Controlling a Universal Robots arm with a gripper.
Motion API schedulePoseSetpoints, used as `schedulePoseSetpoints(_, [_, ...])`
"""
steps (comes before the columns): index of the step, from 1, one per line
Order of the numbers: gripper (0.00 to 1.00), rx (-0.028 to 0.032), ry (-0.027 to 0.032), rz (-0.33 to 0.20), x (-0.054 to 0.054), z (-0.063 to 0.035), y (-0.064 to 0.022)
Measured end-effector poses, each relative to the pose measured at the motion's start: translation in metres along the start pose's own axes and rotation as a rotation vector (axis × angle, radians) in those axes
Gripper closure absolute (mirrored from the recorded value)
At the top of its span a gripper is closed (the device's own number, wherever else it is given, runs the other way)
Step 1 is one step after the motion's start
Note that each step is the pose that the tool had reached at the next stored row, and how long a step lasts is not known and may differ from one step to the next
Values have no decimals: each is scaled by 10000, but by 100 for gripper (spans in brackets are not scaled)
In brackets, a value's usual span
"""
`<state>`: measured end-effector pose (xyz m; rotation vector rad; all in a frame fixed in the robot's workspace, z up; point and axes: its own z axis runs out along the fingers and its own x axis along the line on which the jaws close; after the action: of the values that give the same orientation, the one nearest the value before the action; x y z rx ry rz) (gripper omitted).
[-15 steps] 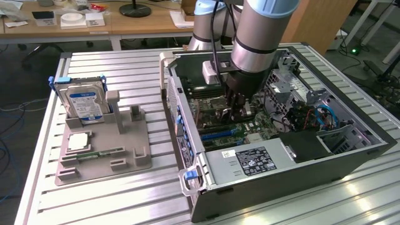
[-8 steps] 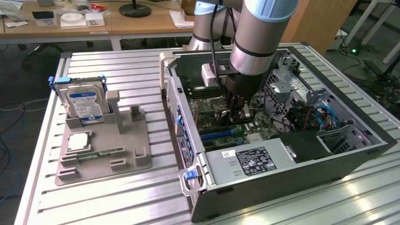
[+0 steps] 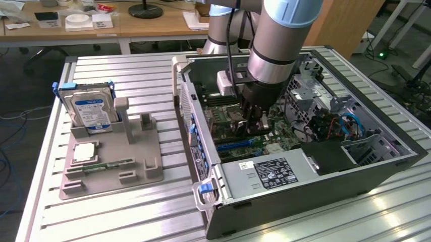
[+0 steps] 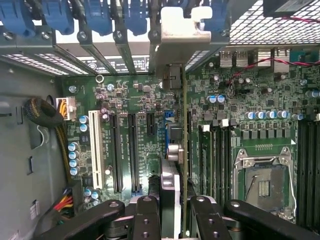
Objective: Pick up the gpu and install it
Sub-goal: 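Insert the gpu into the slot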
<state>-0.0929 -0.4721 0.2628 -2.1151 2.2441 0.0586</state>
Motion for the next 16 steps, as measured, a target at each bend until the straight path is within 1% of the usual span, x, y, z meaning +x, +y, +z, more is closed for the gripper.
schedulePoseSetpoints(5, [72, -6, 1, -23, 15, 17, -2])
schedulePoseSetpoints(9, [72, -32, -4, -423, 15, 23, -3])
schedulePoseSetpoints(16, [72, -32, -7, -427, -5, 43, -12])
